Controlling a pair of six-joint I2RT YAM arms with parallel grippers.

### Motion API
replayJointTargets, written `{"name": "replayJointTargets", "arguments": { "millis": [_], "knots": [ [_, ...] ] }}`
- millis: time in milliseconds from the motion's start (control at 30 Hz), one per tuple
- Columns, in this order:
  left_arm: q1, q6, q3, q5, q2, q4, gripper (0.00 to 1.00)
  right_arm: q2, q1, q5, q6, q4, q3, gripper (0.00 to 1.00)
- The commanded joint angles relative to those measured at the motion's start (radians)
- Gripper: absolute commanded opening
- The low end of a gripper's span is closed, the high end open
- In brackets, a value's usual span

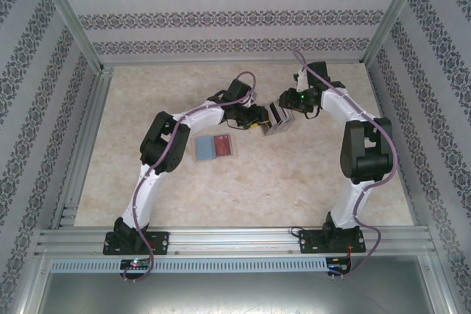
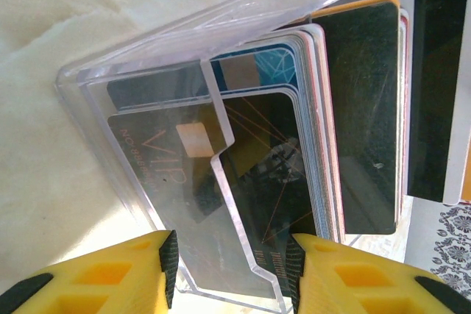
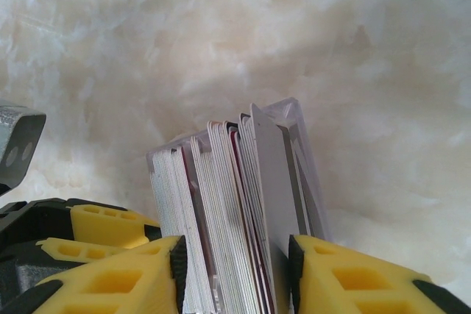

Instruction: Put the credit cards into the card holder

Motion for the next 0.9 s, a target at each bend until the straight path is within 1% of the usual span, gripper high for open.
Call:
{"name": "replayJointTargets", "arguments": {
  "millis": [0,167,300,467,667,800,867],
  "knots": [
    [-0.021,-0.009,0.011,0.013,0.019,0.037,0.46,-0.026,-0.004,-0.017,-0.009,-0.022,-0.008,0.40],
    [-0.021,-0.012,0.011,0.013,0.019,0.041,0.46,-0.045,-0.016,-0.012,-0.007,-0.022,-0.016,0.29],
    [-0.021,-0.012,0.010,0.013,0.015,0.042,0.46,-0.058,-0.026,-0.001,-0.010,-0.022,-0.021,0.17],
    [-0.021,-0.008,-0.005,0.004,-0.007,0.045,0.46,-0.078,-0.043,0.010,-0.014,-0.022,-0.032,0.07],
    [-0.019,-0.002,-0.058,-0.013,-0.071,0.077,0.46,-0.119,-0.063,0.010,-0.012,-0.010,-0.057,0.06],
    [-0.013,0.023,-0.079,-0.018,-0.116,0.063,0.46,-0.161,-0.068,0.008,-0.018,-0.004,-0.078,0.06],
    [-0.009,0.023,-0.112,-0.017,-0.144,0.093,0.45,-0.189,-0.069,0.011,-0.014,0.013,-0.097,0.06]
  ]
}}
